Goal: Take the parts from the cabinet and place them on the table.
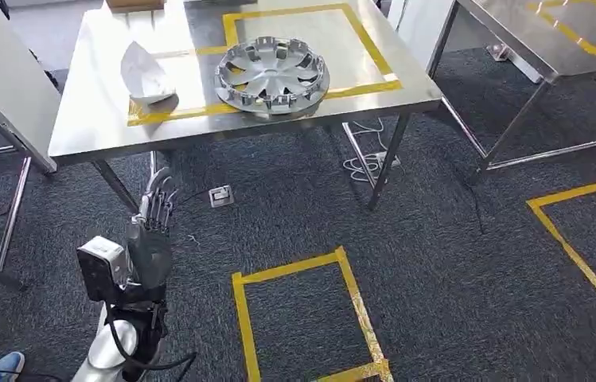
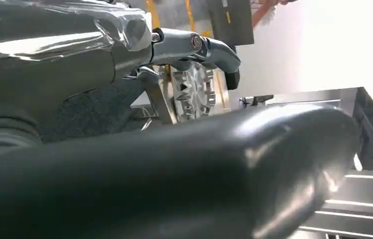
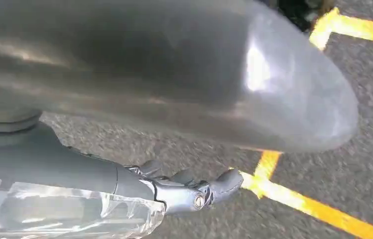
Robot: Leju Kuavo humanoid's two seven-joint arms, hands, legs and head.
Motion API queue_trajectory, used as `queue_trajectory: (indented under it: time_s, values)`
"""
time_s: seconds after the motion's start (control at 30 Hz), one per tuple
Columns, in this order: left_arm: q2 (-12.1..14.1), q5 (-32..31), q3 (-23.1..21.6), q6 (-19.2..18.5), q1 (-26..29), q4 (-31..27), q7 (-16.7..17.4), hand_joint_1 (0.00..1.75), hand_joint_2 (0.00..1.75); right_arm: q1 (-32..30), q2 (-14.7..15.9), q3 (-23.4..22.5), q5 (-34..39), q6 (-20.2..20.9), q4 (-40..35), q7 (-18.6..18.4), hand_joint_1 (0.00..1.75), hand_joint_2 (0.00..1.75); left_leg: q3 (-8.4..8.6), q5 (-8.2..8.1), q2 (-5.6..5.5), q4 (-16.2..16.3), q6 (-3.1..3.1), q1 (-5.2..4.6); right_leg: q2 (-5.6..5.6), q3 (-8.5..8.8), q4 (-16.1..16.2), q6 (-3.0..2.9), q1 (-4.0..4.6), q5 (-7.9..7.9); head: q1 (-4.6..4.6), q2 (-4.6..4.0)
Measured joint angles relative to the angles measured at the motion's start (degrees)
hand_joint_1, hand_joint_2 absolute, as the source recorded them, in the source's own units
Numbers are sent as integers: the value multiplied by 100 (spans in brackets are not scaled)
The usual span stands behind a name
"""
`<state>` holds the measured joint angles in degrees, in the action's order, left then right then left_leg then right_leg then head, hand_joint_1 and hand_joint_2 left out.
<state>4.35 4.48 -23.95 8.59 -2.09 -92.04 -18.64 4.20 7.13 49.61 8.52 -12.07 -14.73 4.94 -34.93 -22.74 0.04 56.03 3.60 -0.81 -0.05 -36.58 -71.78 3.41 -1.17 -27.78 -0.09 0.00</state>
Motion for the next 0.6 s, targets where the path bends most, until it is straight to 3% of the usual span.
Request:
queue_trajectory:
  time_s: [0.03, 0.07, 0.1, 0.2, 0.23, 0.27, 0.3, 0.33, 0.37, 0.4, 0.43, 0.47, 0.5, 0.53, 0.57, 0.6]
  values:
    - [-5, 0, 0, 0, -16, 9, 9, 0, 0, 7, 2, 0, 7, 2, 0, -2, 0, 0, -76, 51, -6, 15, -12, -10, 0, 320, 438, -10, 14, 84, 0, 0]
    - [-22, 0, 0, 0, -41, 13, 11, 0, 0, 27, 15, 0, 7, 2, 0, -7, 0, 0, -126, 102, -7, 43, -31, -10, -1, 766, 1086, -100, 37, -31, -4, 0]
    - [-33, 0, 2, 0, -77, 15, 13, 0, 0, 52, 30, 0, 7, 0, 0, -7, 0, 0, -164, 147, 1, 63, -65, -41, -1, 1133, 1667, -176, 73, -247, -9, 0]
    - [-44, 0, -2, 0, -112, 50, 17, 0, 0, 74, 44, 4, 9, 2, 2, -15, 0, 0, -204, 339, 21, 1, -157, 26, 9, 1059, 1728, -206, 137, -177, -4, 0]
    - [-42, 2, -2, 0, -108, 63, 20, 0, 0, 62, 33, 7, 9, 6, 2, -18, 0, 0, -258, 334, 1, 10, -195, 14, -4, 1001, 1773, -278, 42, -86, -2, 0]
    - [-37, 0, -2, 0, -110, 74, 20, 0, 0, 67, 42, 7, 7, 11, 4, -17, 0, 0, -307, 97, -21, 115, -247, 40, -17, 974, 1765, -307, 41, -33, -2, 0]
    - [-33, 2, -2, 0, -111, 85, 20, 0, 0, 67, 44, 7, 9, 11, 4, -22, 0, 0, -364, -264, -14, 383, -287, 60, -23, 907, 1761, -379, 39, 21, -20, 0]
    - [-29, 4, -2, 0, -111, 107, 20, 0, 0, 71, 42, 7, 2, 17, 4, -24, 0, 0, -452, -644, -13, 813, -328, 89, -27, 839, 1757, -387, 41, 85, -22, 0]
    - [-24, 17, -2, 2, -111, 125, 20, 0, 0, 73, 39, 9, 4, 20, 4, -24, 0, 0, -546, -912, -12, 1267, -361, 106, -28, 765, 1746, -389, 44, 147, -24, 0]
    - [-22, 20, -2, 9, -111, 149, 22, 0, 0, 73, 42, 9, 2, 39, 4, -26, 0, 0, -616, -1030, -12, 1721, -389, 120, -29, 661, 1725, -377, 46, 211, -26, 0]
    - [-22, 39, -5, 24, -111, 177, 20, 0, 0, 72, 42, 9, 2, 65, 4, -35, 0, 0, -590, -938, -11, 1900, -397, 136, -30, 569, 1701, -369, 46, 265, -26, 0]
    - [-22, 44, -5, 35, -113, 201, 22, 0, 0, 72, 42, 11, 0, 68, 4, -44, 0, 0, -464, -738, -9, 1850, -401, 152, -29, 478, 1677, -360, 45, 317, -26, 0]
    - [-20, 44, -5, 39, -116, 219, 20, 0, 0, 73, 39, 11, -2, 70, 4, -44, 0, 0, -239, -514, -9, 1602, -393, 158, -29, 386, 1644, -340, 45, 364, -26, 0]
    - [-22, 44, -5, 42, -127, 227, 20, 0, 0, 74, 39, 11, -2, 72, 4, -46, 0, 0, 105, -362, -10, 1159, -373, 158, -22, 302, 1613, -319, 45, 401, -28, 0]
    - [-22, 46, -5, 42, -148, 230, 20, 0, 0, 74, 39, 13, -4, 72, 4, -48, 0, 0, 478, -415, -16, 639, -343, 156, -18, 254, 1584, -293, 45, 445, -28, 0]
    - [-22, 48, -5, 42, -170, 232, 20, 0, 0, 76, 35, 13, -4, 72, 2, -59, 0, 0, 781, -661, -22, 156, -306, 125, -17, 219, 1572, -242, 86, 483, -26, 0]
